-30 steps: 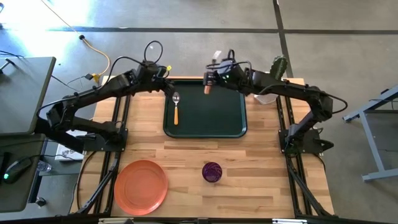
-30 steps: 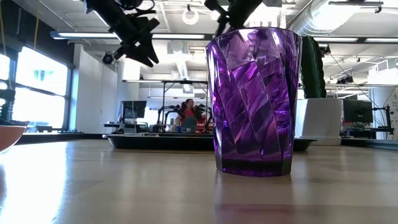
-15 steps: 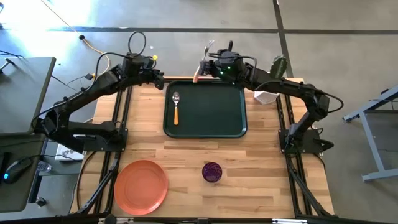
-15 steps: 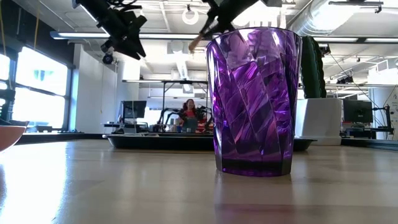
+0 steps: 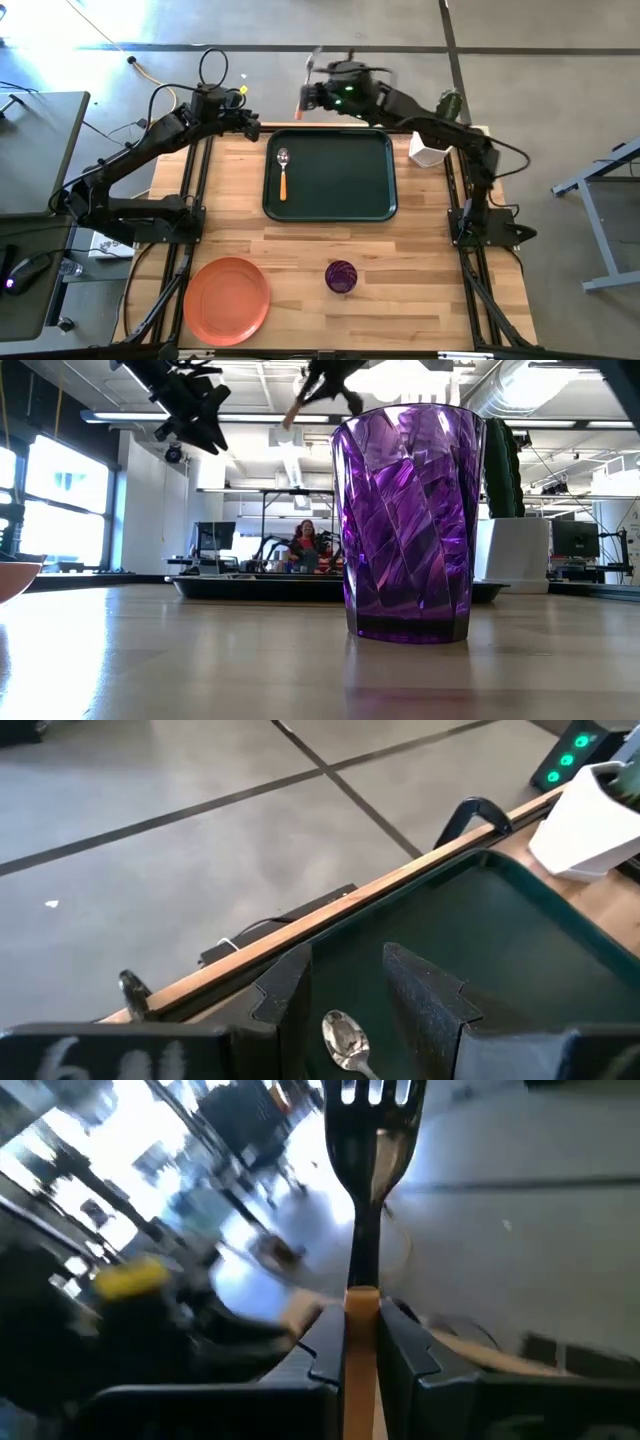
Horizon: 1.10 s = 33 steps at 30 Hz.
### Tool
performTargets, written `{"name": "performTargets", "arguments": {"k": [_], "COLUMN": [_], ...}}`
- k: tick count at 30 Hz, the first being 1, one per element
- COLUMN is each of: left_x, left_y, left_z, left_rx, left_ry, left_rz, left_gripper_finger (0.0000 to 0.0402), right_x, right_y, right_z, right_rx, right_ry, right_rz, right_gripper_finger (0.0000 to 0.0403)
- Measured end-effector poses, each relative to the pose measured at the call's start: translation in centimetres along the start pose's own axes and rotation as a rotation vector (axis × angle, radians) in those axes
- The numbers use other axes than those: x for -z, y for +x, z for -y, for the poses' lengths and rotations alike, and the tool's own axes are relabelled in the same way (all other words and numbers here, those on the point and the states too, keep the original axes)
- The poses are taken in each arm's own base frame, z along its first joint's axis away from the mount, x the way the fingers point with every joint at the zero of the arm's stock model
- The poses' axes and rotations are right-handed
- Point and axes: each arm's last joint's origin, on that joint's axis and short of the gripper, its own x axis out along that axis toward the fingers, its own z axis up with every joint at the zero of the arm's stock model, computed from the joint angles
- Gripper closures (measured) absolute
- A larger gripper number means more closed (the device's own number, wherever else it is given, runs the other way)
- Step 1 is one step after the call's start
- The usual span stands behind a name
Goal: Pick and place plate/cup/fork/spoon on tray
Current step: Put the light orange fork on the right side of the orange spoon
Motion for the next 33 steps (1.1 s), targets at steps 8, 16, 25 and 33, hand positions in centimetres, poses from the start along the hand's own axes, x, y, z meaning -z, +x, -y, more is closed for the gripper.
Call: {"name": "performTargets", "arguments": {"k": [8,16,25,33], "left_x": [0.6,0.9,1.0,1.1], "left_y": [0.0,-0.1,-0.1,-0.1], "left_z": [-0.5,-0.7,-0.7,-0.7], "left_rx": [-0.097,-0.153,-0.155,-0.157], "left_ry": [0.008,0.017,0.019,0.021], "left_rz": [-0.048,-0.074,-0.084,-0.093], "left_gripper_finger": [0.0284,0.0284,0.0284,0.0284], "right_x": [4.0,9.6,15.4,19.1], "right_y": [4.9,9.2,12.5,14.5], "right_z": [1.3,2.7,3.9,5.3], "right_rx": [0.166,0.181,0.236,0.301], "right_ry": [0.033,0.145,0.209,0.252], "right_rz": [-0.262,-0.507,-0.671,-0.745], "right_gripper_finger": [0.0391,0.0391,0.0391,0.0391]}}
